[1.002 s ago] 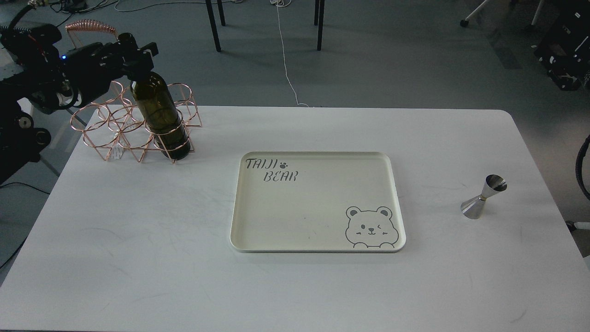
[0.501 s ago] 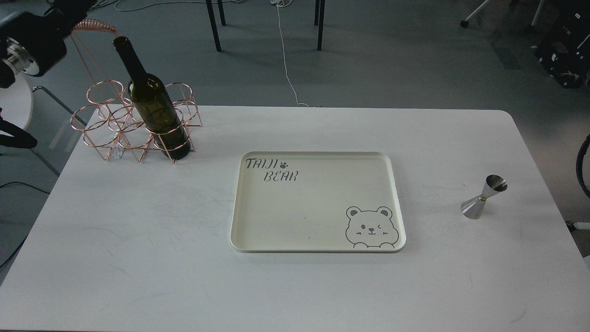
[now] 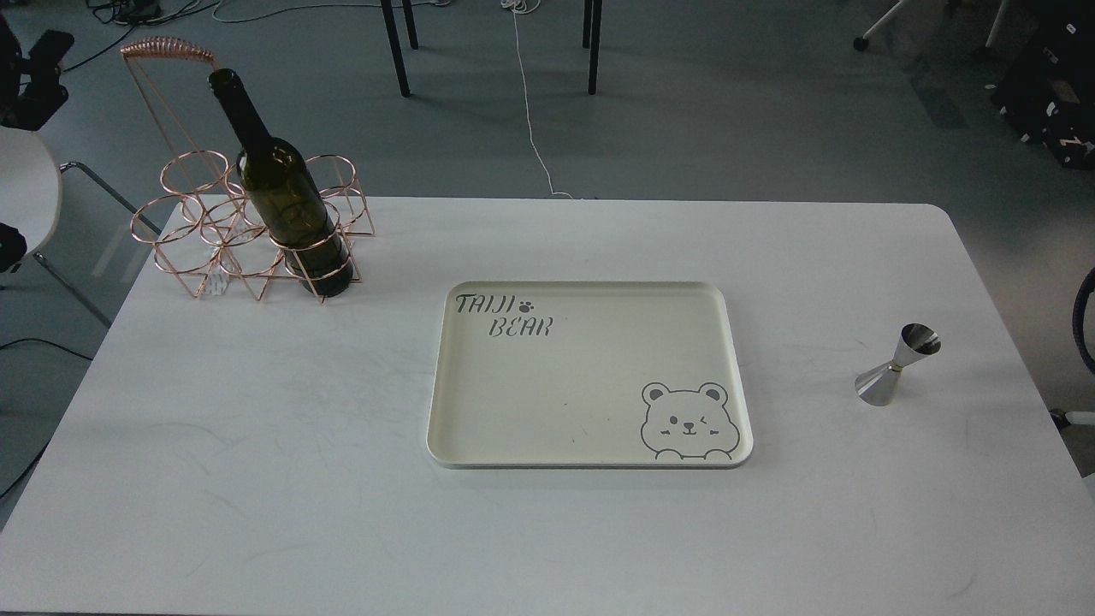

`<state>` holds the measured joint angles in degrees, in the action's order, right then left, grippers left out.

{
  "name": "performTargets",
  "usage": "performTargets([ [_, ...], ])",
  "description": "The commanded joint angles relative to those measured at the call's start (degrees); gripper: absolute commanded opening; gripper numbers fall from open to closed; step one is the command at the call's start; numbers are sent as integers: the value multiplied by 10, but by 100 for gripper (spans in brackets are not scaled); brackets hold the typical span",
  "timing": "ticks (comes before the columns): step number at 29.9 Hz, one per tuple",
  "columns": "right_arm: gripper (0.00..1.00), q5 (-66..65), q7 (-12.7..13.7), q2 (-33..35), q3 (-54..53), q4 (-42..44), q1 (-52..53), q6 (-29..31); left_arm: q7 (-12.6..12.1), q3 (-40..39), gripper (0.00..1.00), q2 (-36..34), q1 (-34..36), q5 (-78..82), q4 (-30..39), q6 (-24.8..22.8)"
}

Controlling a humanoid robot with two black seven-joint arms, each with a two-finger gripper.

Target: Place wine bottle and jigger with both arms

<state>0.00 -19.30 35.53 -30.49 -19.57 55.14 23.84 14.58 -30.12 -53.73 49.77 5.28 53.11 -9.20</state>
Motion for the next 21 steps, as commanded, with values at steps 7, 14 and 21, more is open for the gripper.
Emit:
performTargets([
  [7, 99, 116, 36, -7, 0, -1, -47, 23, 46, -2, 98, 52, -62, -153, -94, -120],
  [14, 99, 158, 56, -29, -2, -1, -65, 23, 45, -3, 98, 97, -72, -219, -155, -169],
  [21, 99, 158, 57, -35, -6, -1, -71, 24, 46, -7, 98, 122, -86, -254, -155, -175],
])
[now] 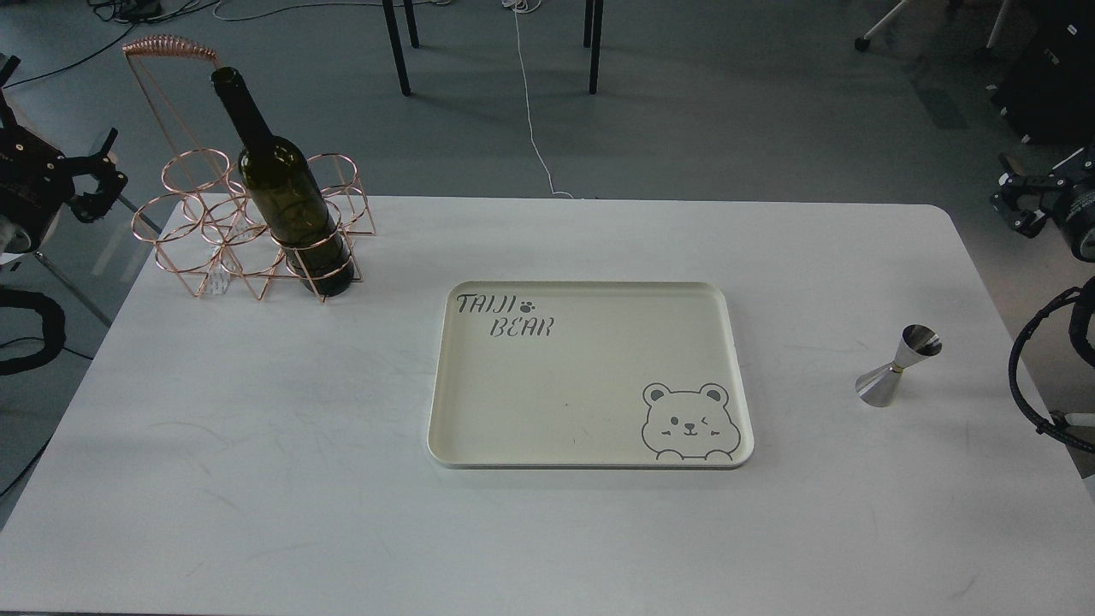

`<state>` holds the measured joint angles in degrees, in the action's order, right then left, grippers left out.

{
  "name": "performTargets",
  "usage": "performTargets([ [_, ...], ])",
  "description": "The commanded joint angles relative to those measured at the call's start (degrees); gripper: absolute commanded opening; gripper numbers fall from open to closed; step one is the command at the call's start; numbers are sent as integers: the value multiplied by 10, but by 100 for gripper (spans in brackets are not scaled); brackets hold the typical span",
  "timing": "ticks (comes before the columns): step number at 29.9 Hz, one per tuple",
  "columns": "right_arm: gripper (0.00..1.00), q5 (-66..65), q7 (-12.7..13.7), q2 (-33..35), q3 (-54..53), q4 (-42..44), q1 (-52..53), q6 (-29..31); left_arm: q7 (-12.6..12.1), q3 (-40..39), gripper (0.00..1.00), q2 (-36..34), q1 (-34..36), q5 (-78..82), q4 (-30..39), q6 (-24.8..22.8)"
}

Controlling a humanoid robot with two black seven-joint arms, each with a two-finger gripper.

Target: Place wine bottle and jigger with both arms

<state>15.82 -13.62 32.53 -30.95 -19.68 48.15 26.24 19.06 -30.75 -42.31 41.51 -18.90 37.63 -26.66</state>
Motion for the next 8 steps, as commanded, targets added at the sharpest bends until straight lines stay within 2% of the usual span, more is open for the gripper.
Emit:
performTargets([
  [1, 99, -1, 0, -9, -2, 0, -1, 0, 1, -2, 98, 11, -5, -14, 0, -1],
  [8, 99, -1, 0, -24, 2, -1, -1, 6, 3, -7, 98, 24, -11, -17, 0, -8],
])
